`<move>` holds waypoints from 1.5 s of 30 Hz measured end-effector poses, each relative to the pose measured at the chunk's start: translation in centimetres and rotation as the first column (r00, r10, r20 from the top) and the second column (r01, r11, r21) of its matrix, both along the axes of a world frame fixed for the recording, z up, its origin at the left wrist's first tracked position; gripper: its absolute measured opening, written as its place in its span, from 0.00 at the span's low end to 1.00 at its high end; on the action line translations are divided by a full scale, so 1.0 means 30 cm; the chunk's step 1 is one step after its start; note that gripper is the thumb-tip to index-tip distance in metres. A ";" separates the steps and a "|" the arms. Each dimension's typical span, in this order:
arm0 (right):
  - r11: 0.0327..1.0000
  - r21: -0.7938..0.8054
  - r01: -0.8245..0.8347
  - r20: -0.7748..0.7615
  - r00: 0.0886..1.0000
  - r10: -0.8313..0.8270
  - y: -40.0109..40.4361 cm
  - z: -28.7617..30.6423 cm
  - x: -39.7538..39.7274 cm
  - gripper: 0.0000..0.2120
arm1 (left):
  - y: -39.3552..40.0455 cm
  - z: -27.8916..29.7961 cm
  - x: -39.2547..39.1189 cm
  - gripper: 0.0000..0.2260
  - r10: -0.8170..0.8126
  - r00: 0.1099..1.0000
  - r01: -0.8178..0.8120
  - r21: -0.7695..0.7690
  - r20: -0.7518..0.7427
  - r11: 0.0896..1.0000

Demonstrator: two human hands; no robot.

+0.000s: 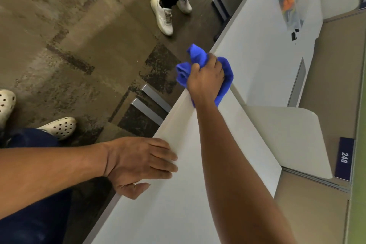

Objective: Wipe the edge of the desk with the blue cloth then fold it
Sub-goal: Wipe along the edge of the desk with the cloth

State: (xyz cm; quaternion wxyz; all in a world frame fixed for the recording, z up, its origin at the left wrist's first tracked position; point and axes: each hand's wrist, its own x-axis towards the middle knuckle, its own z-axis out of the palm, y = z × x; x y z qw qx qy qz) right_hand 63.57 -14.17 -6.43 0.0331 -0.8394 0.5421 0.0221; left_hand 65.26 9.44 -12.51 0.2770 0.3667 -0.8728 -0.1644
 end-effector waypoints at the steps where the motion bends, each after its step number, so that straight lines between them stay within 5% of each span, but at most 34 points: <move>1: 0.997 0.034 -0.073 0.034 0.997 0.072 0.010 0.002 -0.031 0.24 | -0.001 0.001 0.001 0.26 -0.002 1.000 0.002 0.000 0.011 1.000; 5: 0.914 0.086 -0.397 0.107 0.915 0.388 0.076 -0.016 -0.180 0.19 | -0.006 -0.016 -0.007 0.25 0.000 0.994 0.000 -0.001 -0.110 1.000; 10: 0.583 0.097 -0.807 0.097 0.590 0.801 -0.147 0.026 -0.139 0.17 | -0.010 -0.034 -0.021 0.25 0.000 0.989 -0.002 -0.010 -0.149 1.000; 14: 0.685 0.069 -0.726 -0.106 0.677 0.728 -0.190 0.031 -0.025 0.21 | -0.011 -0.031 -0.017 0.26 -0.007 0.994 0.007 0.002 -0.110 1.000; 16: 0.691 0.118 -0.713 -0.272 0.646 0.713 -0.181 0.044 0.008 0.21 | -0.006 -0.025 -0.014 0.26 -0.003 0.997 0.003 0.003 -0.083 1.000; 18: 0.613 0.259 -0.746 -0.528 0.422 0.737 -0.172 0.068 0.059 0.18 | -0.004 -0.016 -0.010 0.25 -0.005 0.999 0.005 -0.004 -0.044 1.000; 20: 0.531 0.416 -0.739 -0.608 0.208 0.766 -0.129 0.084 0.096 0.16 | -0.003 -0.008 -0.007 0.25 -0.006 1.000 0.006 -0.011 0.007 1.000; 21: 0.524 0.428 -0.736 -0.631 0.171 0.757 -0.107 0.079 0.096 0.17 | -0.005 -0.005 -0.005 0.25 -0.002 1.000 0.003 -0.015 0.027 1.000; 22: 0.532 0.397 -0.748 -0.640 0.190 0.744 -0.082 0.076 0.084 0.16 | -0.006 -0.001 -0.004 0.25 -0.001 0.999 0.001 -0.017 0.035 1.000; 24: 0.642 0.250 -0.725 -0.551 0.439 0.710 -0.027 0.070 0.034 0.16 | -0.005 0.001 -0.006 0.25 0.004 1.000 -0.003 -0.020 0.021 1.000; 25: 0.695 0.190 -0.694 -0.407 0.588 0.698 0.003 0.063 -0.005 0.17 | -0.004 -0.001 -0.009 0.24 0.006 1.000 -0.007 -0.022 -0.002 1.000; 27: 0.705 0.143 -0.694 -0.143 0.691 0.709 0.075 0.052 -0.094 0.16 | -0.006 -0.008 -0.010 0.24 0.002 0.998 -0.003 -0.016 -0.069 1.000; 32: 0.518 0.209 -0.830 0.054 0.538 0.841 0.181 0.038 -0.261 0.15 | -0.001 -0.017 -0.013 0.25 -0.006 0.999 0.005 -0.023 -0.037 1.000; 36: 0.374 0.239 -0.896 0.009 0.387 0.922 0.008 0.038 -0.179 0.18 | 0.001 -0.011 -0.011 0.25 0.006 1.000 -0.006 -0.011 -0.002 1.000; 41: 0.813 0.055 -0.580 0.110 0.812 0.573 -0.116 0.024 -0.128 0.16 | -0.002 -0.003 -0.010 0.26 0.001 1.000 -0.001 -0.010 -0.003 1.000; 45: 0.943 0.141 -0.302 0.240 0.934 0.264 0.078 -0.007 -0.190 0.21 | -0.006 -0.009 -0.014 0.25 0.002 0.997 -0.003 -0.012 -0.076 1.000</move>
